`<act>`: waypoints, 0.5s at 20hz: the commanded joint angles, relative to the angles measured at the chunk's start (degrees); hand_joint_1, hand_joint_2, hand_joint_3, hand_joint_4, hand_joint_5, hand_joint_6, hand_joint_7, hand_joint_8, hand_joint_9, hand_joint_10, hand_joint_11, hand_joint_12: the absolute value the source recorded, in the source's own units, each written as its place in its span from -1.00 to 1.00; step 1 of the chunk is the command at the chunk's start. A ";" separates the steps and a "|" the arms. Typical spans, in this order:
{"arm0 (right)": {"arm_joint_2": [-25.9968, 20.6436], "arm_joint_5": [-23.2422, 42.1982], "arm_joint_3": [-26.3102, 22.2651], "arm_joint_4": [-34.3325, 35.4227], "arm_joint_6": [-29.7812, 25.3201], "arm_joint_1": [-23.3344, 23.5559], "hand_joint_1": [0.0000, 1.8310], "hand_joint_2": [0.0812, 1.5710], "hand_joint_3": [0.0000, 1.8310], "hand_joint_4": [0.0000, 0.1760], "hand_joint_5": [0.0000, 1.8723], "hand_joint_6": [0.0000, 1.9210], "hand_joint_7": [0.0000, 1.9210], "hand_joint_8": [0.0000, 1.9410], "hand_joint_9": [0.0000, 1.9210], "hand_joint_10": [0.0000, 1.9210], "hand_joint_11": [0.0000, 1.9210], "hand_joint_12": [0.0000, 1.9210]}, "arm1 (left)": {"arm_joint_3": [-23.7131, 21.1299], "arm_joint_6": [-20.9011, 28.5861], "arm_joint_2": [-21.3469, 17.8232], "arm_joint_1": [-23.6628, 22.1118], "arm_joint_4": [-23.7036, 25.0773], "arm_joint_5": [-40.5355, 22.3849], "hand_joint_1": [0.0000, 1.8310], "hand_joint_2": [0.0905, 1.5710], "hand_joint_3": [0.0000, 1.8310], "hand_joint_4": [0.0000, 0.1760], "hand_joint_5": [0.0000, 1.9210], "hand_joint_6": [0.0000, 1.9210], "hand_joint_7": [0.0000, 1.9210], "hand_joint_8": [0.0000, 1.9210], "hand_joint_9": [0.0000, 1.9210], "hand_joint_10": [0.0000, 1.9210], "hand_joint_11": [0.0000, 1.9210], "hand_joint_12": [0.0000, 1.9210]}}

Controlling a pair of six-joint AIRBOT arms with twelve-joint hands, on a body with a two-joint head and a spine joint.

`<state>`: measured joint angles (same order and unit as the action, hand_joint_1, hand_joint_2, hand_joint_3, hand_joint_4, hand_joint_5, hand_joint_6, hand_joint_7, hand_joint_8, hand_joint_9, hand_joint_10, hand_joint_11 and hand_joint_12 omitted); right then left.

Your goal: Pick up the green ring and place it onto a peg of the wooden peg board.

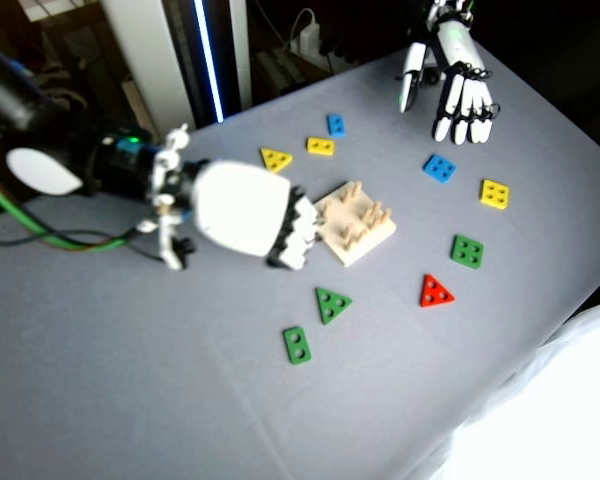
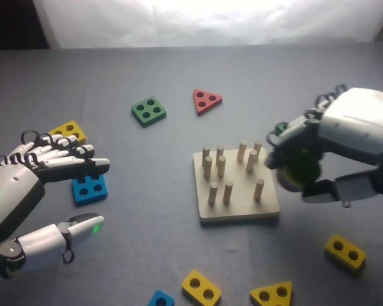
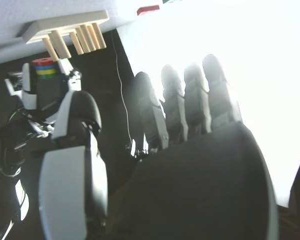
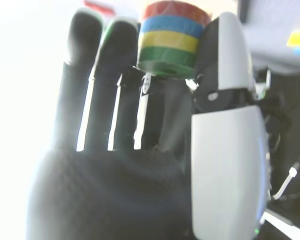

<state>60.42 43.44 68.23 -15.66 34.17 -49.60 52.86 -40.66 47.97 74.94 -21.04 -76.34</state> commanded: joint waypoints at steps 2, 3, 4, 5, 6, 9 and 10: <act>1.23 6.88 0.73 -0.29 -1.14 1.62 0.37 0.37 -1.00 -1.00 0.16 -0.31 -0.01 0.29 -0.07 0.40 -0.16 0.59 | 0.17 0.41 0.46 -0.38 1.23 -6.86 -0.16 0.46 -1.00 -0.78 -0.35 -1.00 -0.57 -1.00 -0.77 -1.00 -1.00 -0.56; 2.09 6.86 1.12 -1.45 -1.67 2.32 0.36 0.39 -1.00 -1.00 0.12 -0.21 -0.02 0.29 -0.05 0.34 -0.15 0.46 | 0.23 0.51 0.54 -0.38 1.23 -6.87 -0.16 0.46 -1.00 -0.69 -0.36 -1.00 -0.58 -1.00 -0.79 -1.00 -1.00 -0.58; 2.48 6.85 1.29 -2.12 -1.95 2.71 0.36 0.39 -1.00 -1.00 0.12 -0.21 -0.02 0.29 -0.05 0.34 -0.15 0.46 | 0.23 0.54 0.53 -0.38 1.23 -6.87 -0.16 0.46 -1.00 -0.69 -0.36 -1.00 -0.58 -1.00 -0.79 -1.00 -1.00 -0.58; 2.91 6.82 1.49 -2.91 -2.26 3.14 0.35 0.40 -1.00 -1.00 0.08 -0.12 -0.01 0.25 0.01 0.30 -0.07 0.43 | 0.22 0.59 0.51 -0.38 1.23 -6.87 -0.16 0.46 -1.00 -0.62 -0.36 -1.00 -0.58 -1.00 -0.79 -1.00 -1.00 -0.59; 3.36 6.37 1.68 -3.61 -2.42 3.52 0.35 0.40 -1.00 -1.00 0.08 -0.13 -0.03 0.30 0.04 0.38 0.00 0.49 | 0.22 0.62 0.51 -0.38 1.23 -6.87 -0.13 0.45 -1.00 -0.62 -0.37 -1.00 -0.58 -1.00 -0.79 -1.00 -1.00 -0.61; 3.97 4.78 2.06 -4.72 -2.43 3.86 0.38 0.40 -1.00 -1.00 0.14 -0.26 -0.05 0.36 0.06 0.50 0.09 0.59 | 0.22 0.79 0.48 -0.38 1.24 -7.03 -0.11 0.45 -1.00 -0.51 -0.37 -1.00 -0.59 -1.00 -0.79 -1.00 -1.00 -0.65; 3.97 4.38 2.12 -4.74 -2.43 3.85 0.36 0.41 -1.00 -1.00 0.11 -0.20 -0.07 0.38 0.01 0.48 0.02 0.61 | 0.21 0.82 0.47 -0.38 1.24 -7.09 -0.15 0.46 -1.00 -0.56 -0.38 -1.00 -0.61 -1.00 -0.80 -1.00 -1.00 -0.65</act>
<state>64.12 41.76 70.15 -21.89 31.68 -46.63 52.97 -40.29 48.07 74.94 -21.12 -76.34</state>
